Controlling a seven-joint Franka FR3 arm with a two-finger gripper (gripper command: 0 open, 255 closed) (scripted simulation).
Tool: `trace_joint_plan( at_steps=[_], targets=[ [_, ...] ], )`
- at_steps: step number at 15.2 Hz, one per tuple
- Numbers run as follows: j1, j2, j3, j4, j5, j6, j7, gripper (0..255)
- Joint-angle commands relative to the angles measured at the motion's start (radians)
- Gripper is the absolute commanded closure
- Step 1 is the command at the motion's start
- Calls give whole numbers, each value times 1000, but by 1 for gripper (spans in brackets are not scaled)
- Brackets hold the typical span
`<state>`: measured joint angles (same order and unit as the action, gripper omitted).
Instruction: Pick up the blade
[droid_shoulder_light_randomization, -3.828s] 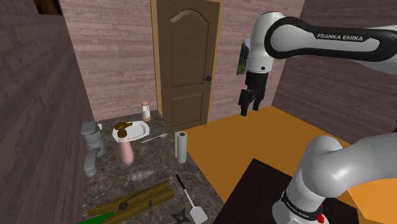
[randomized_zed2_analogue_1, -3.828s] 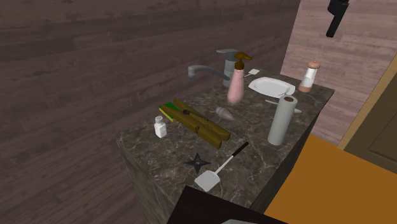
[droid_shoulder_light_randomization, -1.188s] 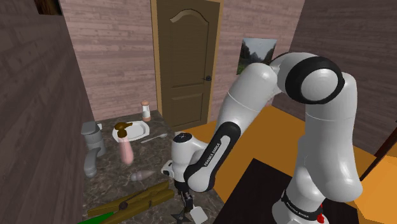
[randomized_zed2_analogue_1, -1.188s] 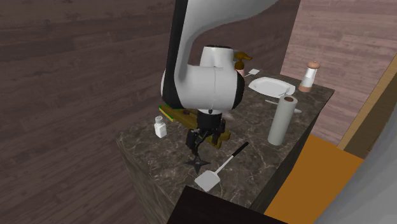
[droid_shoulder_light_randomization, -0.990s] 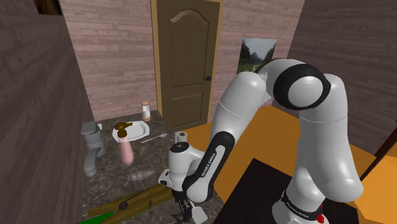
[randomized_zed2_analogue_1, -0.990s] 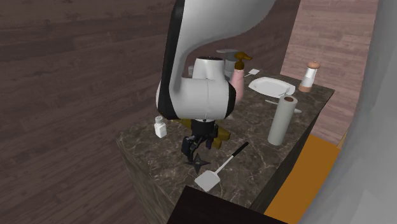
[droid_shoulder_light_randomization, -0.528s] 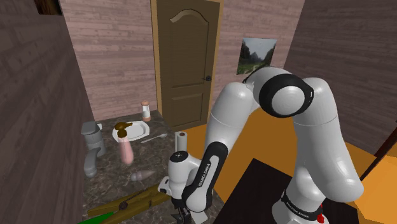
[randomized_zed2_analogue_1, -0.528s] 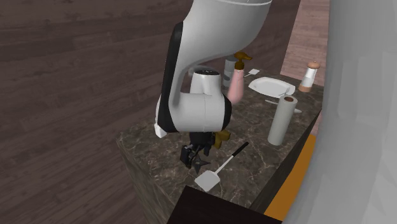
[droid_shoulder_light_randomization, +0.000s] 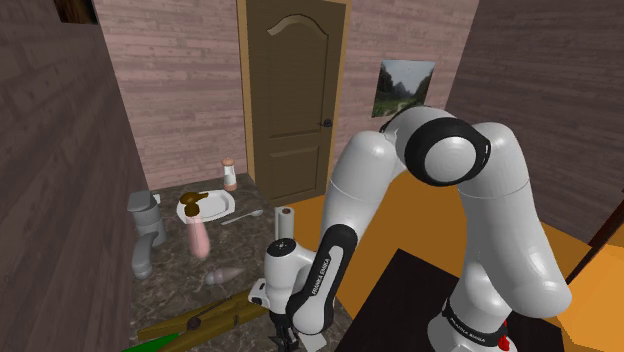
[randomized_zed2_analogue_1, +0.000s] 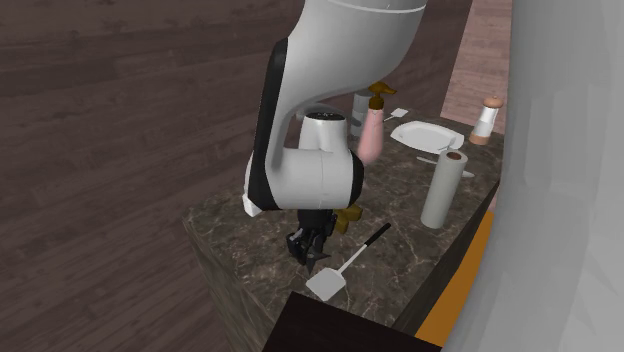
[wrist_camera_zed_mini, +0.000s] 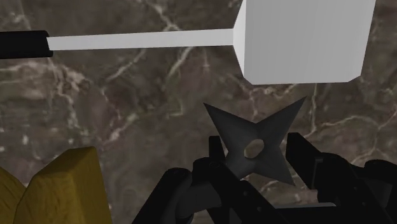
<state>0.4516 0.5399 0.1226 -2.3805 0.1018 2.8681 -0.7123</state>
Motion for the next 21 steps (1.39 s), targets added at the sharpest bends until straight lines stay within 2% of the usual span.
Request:
trace_joint_plan(
  at_steps=[1,4,19,21],
  targets=[
    [0,1,0,0,0,0,0,255],
    [0,2,0,0,0,1,-1,255],
    [-13,-226,15,-58,12,-168,7,255],
    [-13,-228,15,-58,12,-170,7,255]
  ],
)
